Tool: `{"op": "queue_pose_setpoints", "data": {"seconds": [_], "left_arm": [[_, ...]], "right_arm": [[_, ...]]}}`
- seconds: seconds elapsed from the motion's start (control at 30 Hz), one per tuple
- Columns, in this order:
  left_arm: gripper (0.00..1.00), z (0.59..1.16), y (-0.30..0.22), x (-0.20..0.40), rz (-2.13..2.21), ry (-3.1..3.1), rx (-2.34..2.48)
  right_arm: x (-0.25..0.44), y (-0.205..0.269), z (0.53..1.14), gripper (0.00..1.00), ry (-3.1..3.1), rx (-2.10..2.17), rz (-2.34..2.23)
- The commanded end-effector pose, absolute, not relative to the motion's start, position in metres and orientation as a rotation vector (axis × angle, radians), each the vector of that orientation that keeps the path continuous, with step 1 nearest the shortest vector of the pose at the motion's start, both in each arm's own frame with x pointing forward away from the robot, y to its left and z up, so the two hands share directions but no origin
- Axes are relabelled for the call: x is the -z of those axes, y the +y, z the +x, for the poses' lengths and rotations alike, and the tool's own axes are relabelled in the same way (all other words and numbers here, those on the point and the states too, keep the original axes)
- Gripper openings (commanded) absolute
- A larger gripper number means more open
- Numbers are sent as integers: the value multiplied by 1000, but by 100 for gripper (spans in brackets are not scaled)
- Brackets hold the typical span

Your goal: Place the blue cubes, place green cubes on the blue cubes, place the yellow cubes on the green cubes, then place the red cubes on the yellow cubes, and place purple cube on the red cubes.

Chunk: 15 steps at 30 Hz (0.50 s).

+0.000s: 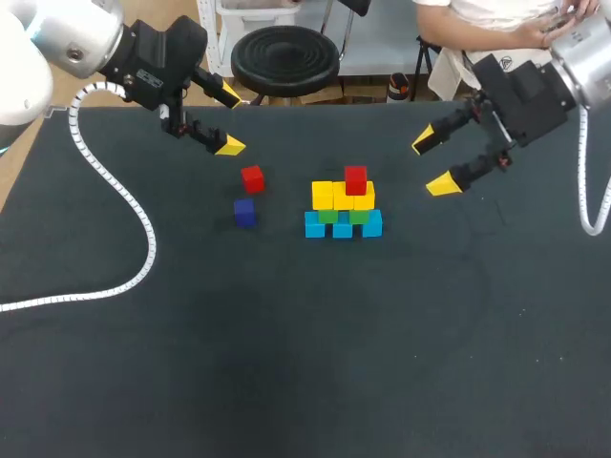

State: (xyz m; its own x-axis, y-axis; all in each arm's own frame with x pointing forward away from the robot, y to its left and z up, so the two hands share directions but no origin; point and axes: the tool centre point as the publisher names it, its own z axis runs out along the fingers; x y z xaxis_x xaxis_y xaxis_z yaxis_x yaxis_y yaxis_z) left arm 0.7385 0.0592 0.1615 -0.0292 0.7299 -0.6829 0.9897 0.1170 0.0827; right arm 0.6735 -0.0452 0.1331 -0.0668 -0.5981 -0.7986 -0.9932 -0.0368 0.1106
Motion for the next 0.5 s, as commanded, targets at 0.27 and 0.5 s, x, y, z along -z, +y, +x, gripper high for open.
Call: {"op": "queue_pose_setpoints", "data": {"seconds": [0.27, 0.5], "left_arm": [[100, 760, 50, -114, 1654, 1864, 606], [100, 767, 45, -97, 1627, 1937, 637]], "right_arm": [[-133, -45, 672, 100, 1711, -956, -1676], [-133, -45, 672, 100, 1711, -956, -1676]]}}
